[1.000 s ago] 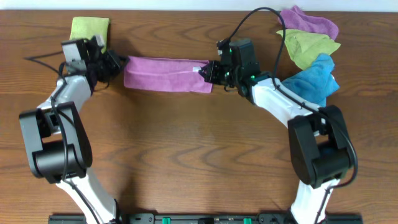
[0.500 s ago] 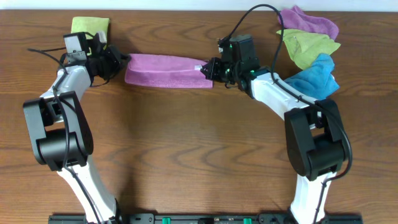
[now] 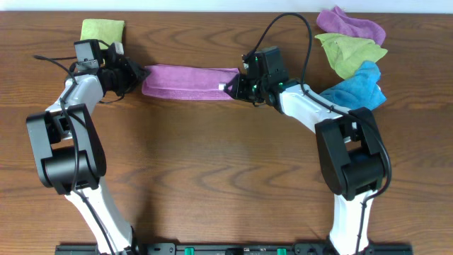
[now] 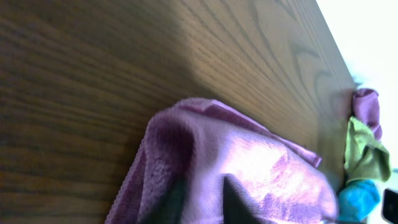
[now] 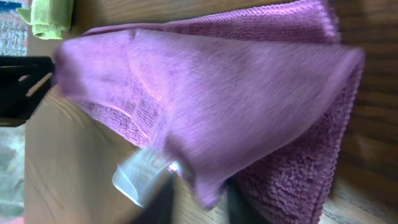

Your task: Fold the cloth

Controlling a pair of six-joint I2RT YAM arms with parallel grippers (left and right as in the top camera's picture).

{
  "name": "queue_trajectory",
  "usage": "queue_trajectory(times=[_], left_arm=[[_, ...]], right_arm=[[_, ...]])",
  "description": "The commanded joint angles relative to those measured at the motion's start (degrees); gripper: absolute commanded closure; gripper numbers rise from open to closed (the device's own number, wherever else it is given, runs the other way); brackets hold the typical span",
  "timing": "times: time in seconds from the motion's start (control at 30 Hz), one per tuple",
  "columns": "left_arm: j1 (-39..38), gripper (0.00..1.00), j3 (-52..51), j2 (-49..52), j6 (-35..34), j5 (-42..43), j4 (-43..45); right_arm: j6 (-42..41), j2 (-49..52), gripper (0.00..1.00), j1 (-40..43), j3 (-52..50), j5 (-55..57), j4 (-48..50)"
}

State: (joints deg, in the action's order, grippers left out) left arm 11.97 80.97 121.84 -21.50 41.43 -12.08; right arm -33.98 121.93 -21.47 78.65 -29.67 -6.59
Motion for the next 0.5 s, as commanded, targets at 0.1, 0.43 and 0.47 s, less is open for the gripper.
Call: queue_trajectory(times=[0.1,0.43,0.47], left_arm=[[1.11,0.45,1.66,0.24,1.38,2.43,-0.17],[0.59,0.48,20.02,-3.08,19.8,-4.83,-24.22],[-0.59,0.48,23.08,-4.13,22.73,-10.25,-27.93]], right_arm=[[1.03,-0.26,0.01,0.76,1.14,-4.92,0.39],[11.72,-10.67,0.13,3.02,9.99,5.73,-13.92],[14.01,-11.26,0.13,2.89,13.11,9.09,-18.64]])
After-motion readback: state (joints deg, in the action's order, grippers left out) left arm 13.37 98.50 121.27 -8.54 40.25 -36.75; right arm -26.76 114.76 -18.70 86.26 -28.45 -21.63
